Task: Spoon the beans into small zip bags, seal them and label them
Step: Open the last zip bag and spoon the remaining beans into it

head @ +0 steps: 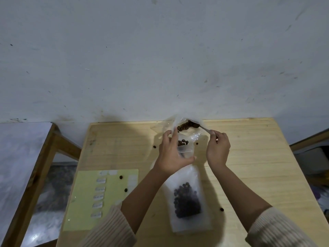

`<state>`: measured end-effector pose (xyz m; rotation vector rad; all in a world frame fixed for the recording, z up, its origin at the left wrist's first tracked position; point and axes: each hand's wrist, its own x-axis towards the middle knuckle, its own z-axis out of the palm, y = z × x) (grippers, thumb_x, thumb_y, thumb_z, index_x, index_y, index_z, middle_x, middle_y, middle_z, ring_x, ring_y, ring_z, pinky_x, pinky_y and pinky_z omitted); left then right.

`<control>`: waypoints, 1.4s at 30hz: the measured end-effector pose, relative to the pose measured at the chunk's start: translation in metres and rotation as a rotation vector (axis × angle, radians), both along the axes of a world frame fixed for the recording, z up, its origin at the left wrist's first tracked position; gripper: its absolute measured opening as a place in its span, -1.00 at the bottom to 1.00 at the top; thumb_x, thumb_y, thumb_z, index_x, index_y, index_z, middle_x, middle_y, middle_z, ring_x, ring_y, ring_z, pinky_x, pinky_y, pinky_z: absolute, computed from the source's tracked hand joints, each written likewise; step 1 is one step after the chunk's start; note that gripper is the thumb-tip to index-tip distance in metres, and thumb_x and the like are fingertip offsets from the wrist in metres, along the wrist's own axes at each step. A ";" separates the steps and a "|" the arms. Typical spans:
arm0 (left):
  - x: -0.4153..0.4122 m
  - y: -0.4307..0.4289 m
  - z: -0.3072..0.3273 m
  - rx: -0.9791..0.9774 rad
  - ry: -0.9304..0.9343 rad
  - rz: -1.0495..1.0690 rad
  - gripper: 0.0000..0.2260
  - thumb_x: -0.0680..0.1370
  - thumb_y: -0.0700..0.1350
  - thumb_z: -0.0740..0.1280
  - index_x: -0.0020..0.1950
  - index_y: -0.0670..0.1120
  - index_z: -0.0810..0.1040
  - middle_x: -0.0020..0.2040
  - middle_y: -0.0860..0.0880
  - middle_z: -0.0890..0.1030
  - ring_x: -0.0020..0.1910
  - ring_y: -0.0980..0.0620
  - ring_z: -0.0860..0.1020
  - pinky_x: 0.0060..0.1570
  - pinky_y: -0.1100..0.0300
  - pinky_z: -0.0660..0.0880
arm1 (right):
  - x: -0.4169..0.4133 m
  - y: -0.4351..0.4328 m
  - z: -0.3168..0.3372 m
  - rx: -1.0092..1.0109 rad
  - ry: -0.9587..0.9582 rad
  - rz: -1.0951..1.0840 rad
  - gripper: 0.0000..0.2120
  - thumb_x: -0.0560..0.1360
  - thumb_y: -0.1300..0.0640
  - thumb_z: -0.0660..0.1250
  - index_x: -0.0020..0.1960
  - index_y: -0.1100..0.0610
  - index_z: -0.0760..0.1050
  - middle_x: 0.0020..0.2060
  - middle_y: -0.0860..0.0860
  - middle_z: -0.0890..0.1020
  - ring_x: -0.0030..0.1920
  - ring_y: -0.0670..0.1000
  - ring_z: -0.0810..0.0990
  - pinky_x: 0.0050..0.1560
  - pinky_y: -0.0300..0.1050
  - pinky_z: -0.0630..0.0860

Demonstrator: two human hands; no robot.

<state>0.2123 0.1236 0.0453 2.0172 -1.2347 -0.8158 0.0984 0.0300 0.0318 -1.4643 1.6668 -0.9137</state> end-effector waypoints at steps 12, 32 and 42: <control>0.012 0.006 -0.004 0.072 0.143 -0.079 0.03 0.29 0.11 0.55 0.54 0.04 -0.07 0.45 0.09 0.03 0.43 0.03 0.19 0.40 0.05 0.24 | 0.000 0.008 -0.009 0.526 -0.496 -0.145 -0.76 0.52 0.29 0.20 -0.32 0.17 0.44 -0.46 0.05 0.39 -0.56 -0.06 0.32 -0.48 -0.22 0.25; 0.009 -0.004 -0.003 0.084 0.045 0.020 0.05 0.28 0.15 0.54 0.54 -0.08 -0.05 0.45 -0.08 0.09 0.44 -0.03 0.19 0.37 0.14 0.21 | -0.037 0.003 0.043 0.285 -0.525 -0.174 -0.76 0.47 0.32 0.18 -0.34 0.15 0.46 -0.44 0.02 0.36 -0.63 -0.14 0.27 -0.52 -0.26 0.24; 0.005 -0.012 0.003 0.120 -0.025 -0.007 0.07 0.27 0.19 0.53 0.54 -0.06 -0.07 0.46 -0.07 0.09 0.45 -0.06 0.15 0.41 0.01 0.19 | -0.049 0.006 0.052 -0.090 -0.362 0.094 -0.81 0.50 0.32 0.22 -0.22 0.17 0.56 -0.52 -0.16 0.47 -0.48 -0.16 0.36 -0.40 -0.30 0.29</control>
